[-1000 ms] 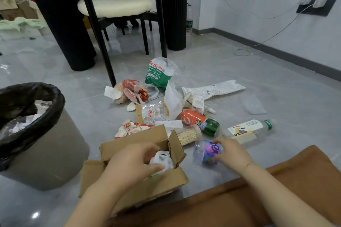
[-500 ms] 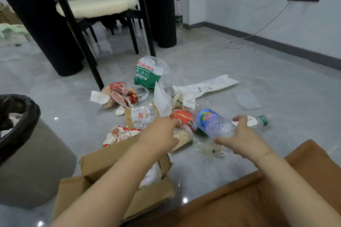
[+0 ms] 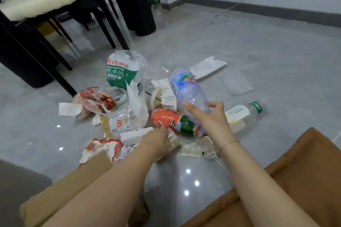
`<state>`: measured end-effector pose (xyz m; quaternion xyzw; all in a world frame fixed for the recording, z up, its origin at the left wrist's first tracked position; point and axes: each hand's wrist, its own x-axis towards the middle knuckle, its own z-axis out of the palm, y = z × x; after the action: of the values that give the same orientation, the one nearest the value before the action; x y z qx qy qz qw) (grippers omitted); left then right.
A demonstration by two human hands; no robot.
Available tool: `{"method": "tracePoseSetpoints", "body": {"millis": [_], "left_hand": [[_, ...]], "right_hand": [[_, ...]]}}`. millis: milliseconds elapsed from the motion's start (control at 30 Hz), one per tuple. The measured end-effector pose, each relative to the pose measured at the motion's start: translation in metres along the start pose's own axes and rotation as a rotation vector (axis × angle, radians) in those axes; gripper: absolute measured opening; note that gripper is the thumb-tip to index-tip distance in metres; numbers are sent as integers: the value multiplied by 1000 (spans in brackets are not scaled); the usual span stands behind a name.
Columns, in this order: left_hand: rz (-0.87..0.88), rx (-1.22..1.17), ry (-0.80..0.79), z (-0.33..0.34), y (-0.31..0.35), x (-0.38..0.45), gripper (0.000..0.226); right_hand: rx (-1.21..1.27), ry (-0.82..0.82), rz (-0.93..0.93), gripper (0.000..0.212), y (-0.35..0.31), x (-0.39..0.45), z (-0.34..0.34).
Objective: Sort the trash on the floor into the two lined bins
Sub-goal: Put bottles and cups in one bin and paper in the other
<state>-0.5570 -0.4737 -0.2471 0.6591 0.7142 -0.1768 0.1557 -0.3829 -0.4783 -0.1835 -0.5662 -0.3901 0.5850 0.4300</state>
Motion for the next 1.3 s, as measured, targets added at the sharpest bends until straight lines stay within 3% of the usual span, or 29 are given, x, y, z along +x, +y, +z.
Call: {"method": "tracePoseSetpoints", "body": {"millis": [133,233,400,533,600,767,867,933,1033,1100,1300], "left_hand": [[-21,-158,84,-12,-2,-8,70],[-16,-447,206,-43,-9,-40,74],[-9,-1071,457,-66,-42,-140,64],[-99,-1337,596,-46,-80,-222,58],[-158,-1396,670,-34,-102,-255,64],[-232,-1518,821,-14,-151,-319,90],[-219,-1589,949,-7,-177,-352,62],[-229,-1608,1037,-3,-197,-378,57],[-283,-1534,1141,2,-229,-415,71],[-376,-1458,1190,12,-261,-445,68],[-691,-1254,1269,61,-332,-529,73]], "right_hand": [[168,73,-26,55,13,7,2],[174,107,-89,49,13,3,6],[146,-1,-133,41,-1,-26,9],[32,-169,-245,35,-11,-74,27],[-40,-257,-293,44,-12,-104,42],[-137,-445,-342,41,-14,-175,81],[-186,-569,-368,41,-17,-211,116],[-180,-614,-368,42,-18,-230,145],[-159,-657,-375,44,-21,-251,185],[-162,-720,-410,44,-24,-271,224],[-266,-943,-633,13,-15,-328,328]]}}
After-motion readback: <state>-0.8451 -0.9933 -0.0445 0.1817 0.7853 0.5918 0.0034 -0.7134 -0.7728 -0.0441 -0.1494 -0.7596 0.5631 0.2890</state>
